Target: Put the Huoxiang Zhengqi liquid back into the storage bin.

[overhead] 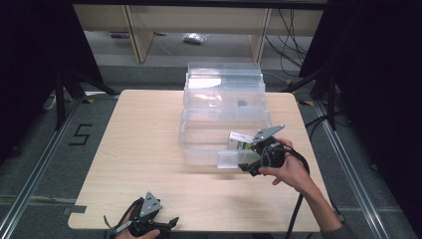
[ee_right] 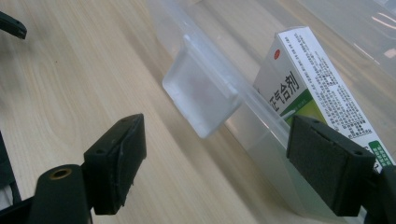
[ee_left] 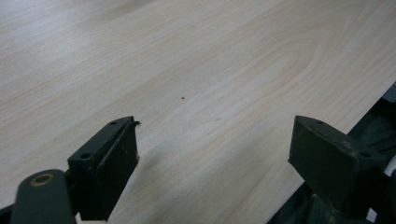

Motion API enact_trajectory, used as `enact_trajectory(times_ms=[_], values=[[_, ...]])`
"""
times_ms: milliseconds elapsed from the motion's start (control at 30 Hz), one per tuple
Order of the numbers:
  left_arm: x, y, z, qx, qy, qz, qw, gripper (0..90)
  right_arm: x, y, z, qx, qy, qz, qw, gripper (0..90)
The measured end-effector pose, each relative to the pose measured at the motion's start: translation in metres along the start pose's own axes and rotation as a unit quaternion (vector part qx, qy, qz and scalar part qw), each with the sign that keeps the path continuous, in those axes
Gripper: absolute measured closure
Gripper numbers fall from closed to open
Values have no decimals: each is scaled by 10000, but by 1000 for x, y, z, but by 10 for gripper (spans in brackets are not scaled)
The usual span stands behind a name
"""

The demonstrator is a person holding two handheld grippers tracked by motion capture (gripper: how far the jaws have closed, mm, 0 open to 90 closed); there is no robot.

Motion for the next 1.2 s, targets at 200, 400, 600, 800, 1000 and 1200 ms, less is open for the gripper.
enact_trajectory(times_ms=[200,400,600,800,1000,1200], values=[[0,0,0,-1,-3,-1,10000,149,5,-5,0,19,70,-22,10000,191],[0,0,0,1,-14,-5,10000,149,14,-14,-7,11,118,-49,9999,173],[1,-1,1,-36,-89,-116,9999,149,21,-24,-16,27,175,-3,9998,180],[2,-2,2,-19,-163,-168,9997,149,29,-34,-19,-15,136,-21,9999,180],[0,0,1,0,-53,-93,9999,149,38,-41,-26,56,220,21,9997,185],[0,-1,2,7,-82,-91,9999,149,46,-50,-32,-26,172,34,9998,188]])
Point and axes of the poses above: each handheld gripper's, and its own axes: z roughly backward along the jaws, x roughly out of its underside, y roughly to its right, the point moved 7 cm from there along -z, roughly forward along the jaws, and after that the axes turned 5 degrees about -z, right-handed, at the moved point
